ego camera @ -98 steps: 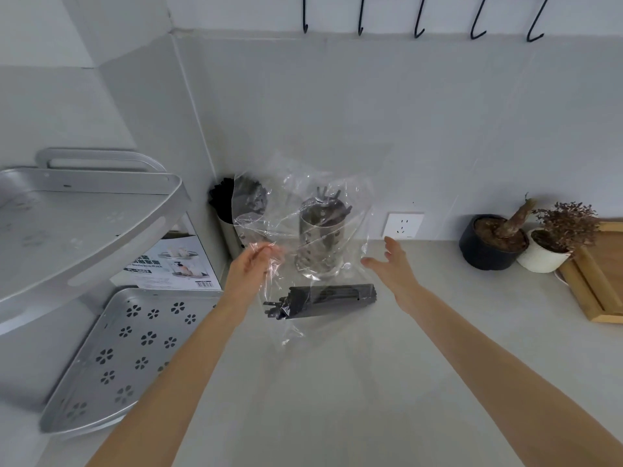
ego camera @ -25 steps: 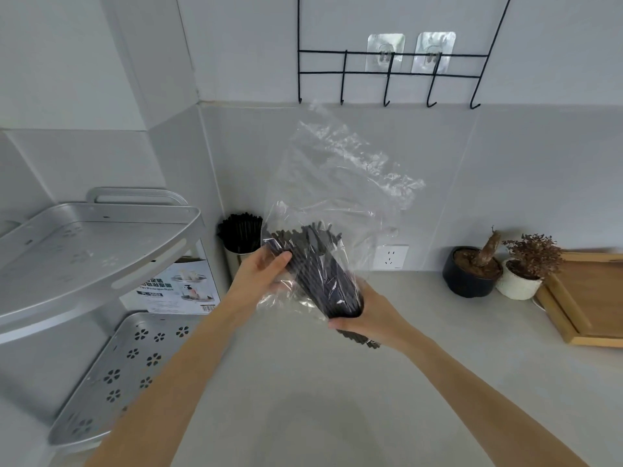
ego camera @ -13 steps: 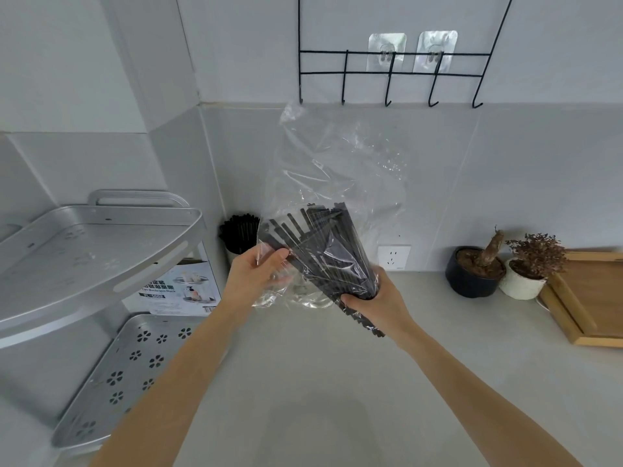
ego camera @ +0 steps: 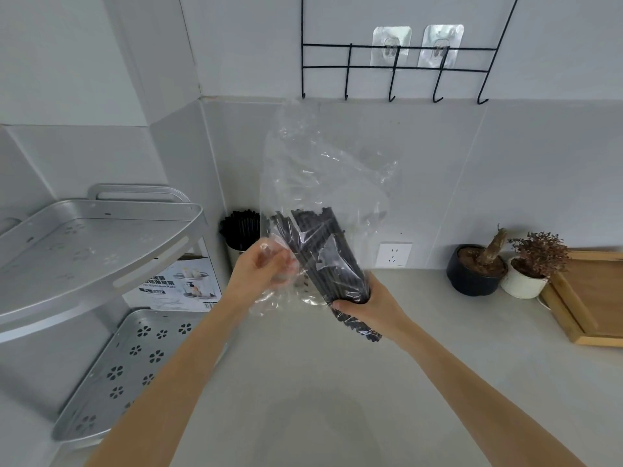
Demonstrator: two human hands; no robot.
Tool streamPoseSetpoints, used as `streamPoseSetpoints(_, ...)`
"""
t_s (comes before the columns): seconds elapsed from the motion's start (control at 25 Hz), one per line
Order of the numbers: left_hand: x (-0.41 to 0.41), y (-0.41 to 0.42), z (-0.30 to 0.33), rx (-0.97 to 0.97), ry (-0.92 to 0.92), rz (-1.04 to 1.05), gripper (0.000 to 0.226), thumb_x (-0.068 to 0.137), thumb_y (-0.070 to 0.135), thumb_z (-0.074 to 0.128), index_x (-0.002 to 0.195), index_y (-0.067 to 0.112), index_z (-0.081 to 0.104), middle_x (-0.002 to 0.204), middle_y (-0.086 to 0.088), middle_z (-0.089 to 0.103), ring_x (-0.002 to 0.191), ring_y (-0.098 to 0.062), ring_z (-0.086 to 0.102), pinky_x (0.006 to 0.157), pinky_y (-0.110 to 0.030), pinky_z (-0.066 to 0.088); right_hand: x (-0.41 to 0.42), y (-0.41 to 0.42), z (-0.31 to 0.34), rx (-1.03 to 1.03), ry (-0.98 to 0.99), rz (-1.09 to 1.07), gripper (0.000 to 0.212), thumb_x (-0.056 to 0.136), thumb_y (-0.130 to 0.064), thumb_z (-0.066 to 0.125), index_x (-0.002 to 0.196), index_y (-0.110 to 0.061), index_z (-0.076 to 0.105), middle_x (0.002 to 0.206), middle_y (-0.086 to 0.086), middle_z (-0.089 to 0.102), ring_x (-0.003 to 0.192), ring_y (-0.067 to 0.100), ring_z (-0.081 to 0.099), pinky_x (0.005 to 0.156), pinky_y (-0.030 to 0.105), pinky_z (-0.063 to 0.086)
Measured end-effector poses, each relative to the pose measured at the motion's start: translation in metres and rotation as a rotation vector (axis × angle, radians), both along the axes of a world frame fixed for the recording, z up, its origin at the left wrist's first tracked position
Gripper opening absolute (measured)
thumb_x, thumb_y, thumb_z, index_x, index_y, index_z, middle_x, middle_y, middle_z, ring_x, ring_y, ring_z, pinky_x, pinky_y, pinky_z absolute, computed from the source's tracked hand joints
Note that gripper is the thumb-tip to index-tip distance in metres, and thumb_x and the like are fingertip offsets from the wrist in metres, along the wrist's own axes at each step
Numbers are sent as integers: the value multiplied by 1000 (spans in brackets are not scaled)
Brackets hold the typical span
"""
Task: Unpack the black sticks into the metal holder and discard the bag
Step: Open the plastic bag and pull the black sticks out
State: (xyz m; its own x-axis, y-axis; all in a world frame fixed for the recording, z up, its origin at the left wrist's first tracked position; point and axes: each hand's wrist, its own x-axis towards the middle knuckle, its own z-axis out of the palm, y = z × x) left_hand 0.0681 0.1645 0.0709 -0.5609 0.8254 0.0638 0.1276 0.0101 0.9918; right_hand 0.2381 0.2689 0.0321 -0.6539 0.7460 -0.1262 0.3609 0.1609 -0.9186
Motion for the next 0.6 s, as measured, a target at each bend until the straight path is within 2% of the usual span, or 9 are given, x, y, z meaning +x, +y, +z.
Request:
streamPoseSetpoints(0.08, 9, 4, 0, -38, 53, -42, 26, 89, -4, 47, 74, 16, 55, 76, 1, 60, 67, -15, 62, 58, -18, 57, -7, -3, 4, 34, -12, 81, 51, 67, -27, 78, 109, -26, 47, 85, -3, 69, 69, 13, 67, 64, 23, 55)
streamPoseSetpoints(0.16, 13, 9, -2, -46, 54, -78, 30, 90, -7, 39, 76, 15, 52, 77, -4, 58, 70, -25, 59, 65, -29, 58, -15, -4, 5, 60, -2, 79, 51, 65, -29, 79, 106, -27, 48, 85, -8, 66, 77, 11, 66, 70, 24, 53)
streamPoseSetpoints(0.24, 14, 11, -5, -53, 94, -128, 23, 89, -6, 42, 79, 12, 53, 78, -9, 58, 76, -30, 59, 73, -41, 57, -20, -3, 0, 32, 37, 11, 48, 65, -27, 78, 105, -24, 52, 89, -4, 67, 80, 15, 67, 78, 32, 55)
streamPoseSetpoints(0.32, 14, 11, -3, -49, 141, -165, 17, 88, -4, 47, 83, 10, 56, 82, -13, 61, 74, -27, 61, 65, -30, 58, -20, -3, -4, -14, 82, -63, 46, 67, -23, 76, 108, -22, 54, 93, -1, 68, 81, 17, 67, 80, 33, 55)
streamPoseSetpoints(0.44, 13, 5, 4, 47, 58, -120, 17, 90, -1, 47, 82, 12, 53, 89, -10, 64, 60, -3, 65, 49, -9, 49, -15, 1, -4, -127, 190, -199, 41, 71, -15, 74, 108, -19, 55, 88, -1, 67, 77, 17, 66, 72, 30, 55)
streamPoseSetpoints(0.52, 6, 2, 4, 124, 20, -103, 16, 91, 0, 46, 80, 12, 50, 91, -4, 65, 64, 3, 67, 56, -8, 50, -12, 6, -2, -206, 259, -257, 38, 73, -10, 72, 105, -18, 54, 83, -1, 66, 69, 15, 64, 60, 23, 52)
streamPoseSetpoints(0.6, 0, -2, 1, 118, 39, -163, 15, 89, 1, 48, 80, 13, 51, 87, 4, 70, 77, 2, 69, 66, -9, 51, -11, 12, -1, -262, 309, -305, 40, 73, -10, 73, 109, -14, 55, 85, 2, 65, 69, 16, 64, 58, 23, 50)
